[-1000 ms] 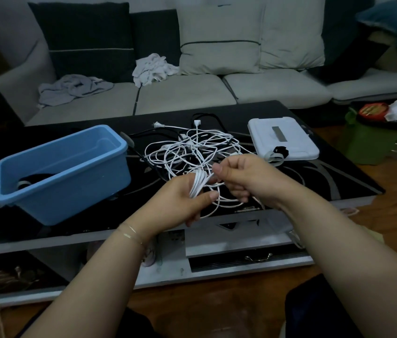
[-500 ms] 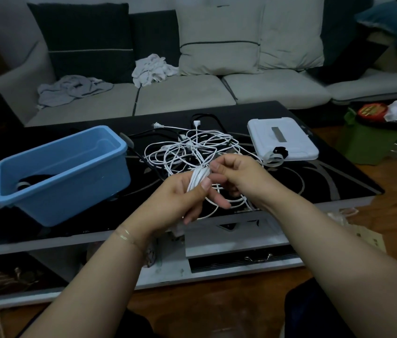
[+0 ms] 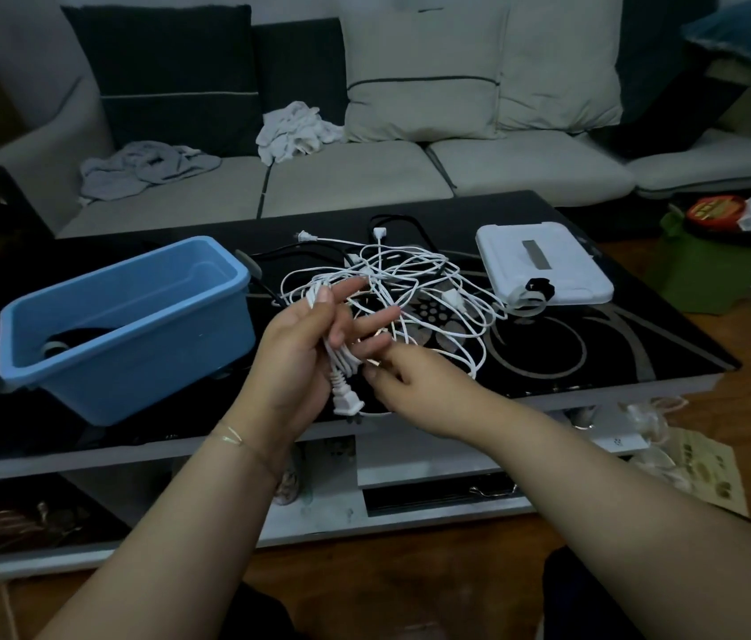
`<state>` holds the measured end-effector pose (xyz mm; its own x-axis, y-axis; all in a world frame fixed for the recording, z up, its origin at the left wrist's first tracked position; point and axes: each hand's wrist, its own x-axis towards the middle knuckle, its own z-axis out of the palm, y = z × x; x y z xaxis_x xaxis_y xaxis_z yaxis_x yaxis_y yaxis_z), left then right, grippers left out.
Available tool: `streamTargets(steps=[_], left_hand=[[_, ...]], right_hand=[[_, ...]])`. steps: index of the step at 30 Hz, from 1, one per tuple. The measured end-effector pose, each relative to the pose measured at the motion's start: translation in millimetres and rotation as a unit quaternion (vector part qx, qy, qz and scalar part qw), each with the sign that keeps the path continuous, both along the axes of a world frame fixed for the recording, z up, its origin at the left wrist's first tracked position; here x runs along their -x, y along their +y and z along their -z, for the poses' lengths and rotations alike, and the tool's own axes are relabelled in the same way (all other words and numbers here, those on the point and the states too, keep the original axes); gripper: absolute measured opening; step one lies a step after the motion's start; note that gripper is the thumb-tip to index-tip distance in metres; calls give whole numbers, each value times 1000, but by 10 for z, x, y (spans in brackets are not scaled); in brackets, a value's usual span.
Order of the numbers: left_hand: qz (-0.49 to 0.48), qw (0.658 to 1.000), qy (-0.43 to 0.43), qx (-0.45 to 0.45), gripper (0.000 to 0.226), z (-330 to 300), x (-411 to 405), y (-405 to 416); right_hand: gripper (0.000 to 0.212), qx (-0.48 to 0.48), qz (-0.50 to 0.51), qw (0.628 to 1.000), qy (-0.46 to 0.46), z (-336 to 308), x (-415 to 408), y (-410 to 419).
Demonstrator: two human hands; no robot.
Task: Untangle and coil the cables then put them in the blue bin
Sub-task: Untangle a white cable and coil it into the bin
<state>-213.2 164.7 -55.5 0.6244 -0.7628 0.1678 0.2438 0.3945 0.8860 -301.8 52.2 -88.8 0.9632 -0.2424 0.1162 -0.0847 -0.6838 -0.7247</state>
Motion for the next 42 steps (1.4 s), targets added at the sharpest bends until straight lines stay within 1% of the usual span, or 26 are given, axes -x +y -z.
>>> streamTargets(steps=[3, 5, 8, 10, 13, 16, 19, 22, 23, 24, 25, 27, 28, 29, 30, 31, 33, 36, 39, 42], left_hand=[[-15, 1000, -10, 2, 32, 3, -37, 13], [-10, 999, -32, -5, 28, 9, -54, 29], [-6, 998, -57, -30, 35, 22, -19, 20], [-9, 996, -77, -49, 37, 33, 24, -6], [-14, 992, -95, -84, 38, 41, 60, -37], [-18, 982, -136, -130, 39, 73, 50, -64], [-22, 964, -201, -173, 38, 126, 12, -77], [-22, 942, -254, -218, 26, 160, -46, -57], [-17, 937, -262, -231, 20, 165, -47, -49], [-15, 928, -279, -247, 22, 163, -39, -37], [-20, 911, -315, -267, 34, 160, -30, -30], [-31, 854, -411, -318, 70, 153, -9, -13], [-17, 835, -435, -335, 81, 134, 10, -3], [17, 841, -427, -333, 83, 112, 27, 6], [61, 856, -404, -317, 76, 92, 38, 11], [94, 862, -396, -303, 63, 76, 45, 6], [119, 847, -425, -298, 42, 58, 34, -2], [117, 835, -438, -312, 25, 59, 33, 6], [101, 839, -421, -329, 19, 68, 19, 11], [87, 843, -412, -336, 19, 61, -14, 48]], right_hand=[[9, 15, -25, 999, 15, -11, 31, 67], [14, 18, -38, 999, 25, -31, 48, 100], [10, 46, -42, 997, 38, -68, 83, 109], [14, 96, -28, 994, 40, -74, 102, 106], [28, 176, 6, 984, 30, -83, 116, 88], [39, 208, 31, 977, 25, -105, 117, 48], [32, 213, 15, 977, 17, -122, 128, 32], [13, 188, -5, 982, 18, -148, 153, 9], [12, 181, -9, 983, 16, -162, 157, -9], [14, 181, -15, 983, 11, -169, 165, -22], [14, 188, -22, 982, 2, -171, 170, -32], [13, 210, -17, 977, -29, -192, 176, -60], [14, 215, -7, 976, -43, -209, 182, -81], [18, 217, 0, 975, -52, -228, 187, -102], [23, 220, -2, 974, -58, -248, 191, -125], [26, 228, -7, 972, -58, -263, 191, -151], [28, 234, -8, 970, -66, -288, 192, -200], [34, 221, 7, 971, -89, -302, 196, -255], [34, 233, 3, 967, -106, -292, 189, -272], [28, 231, 9, 967, -104, -308, 171, -343]])
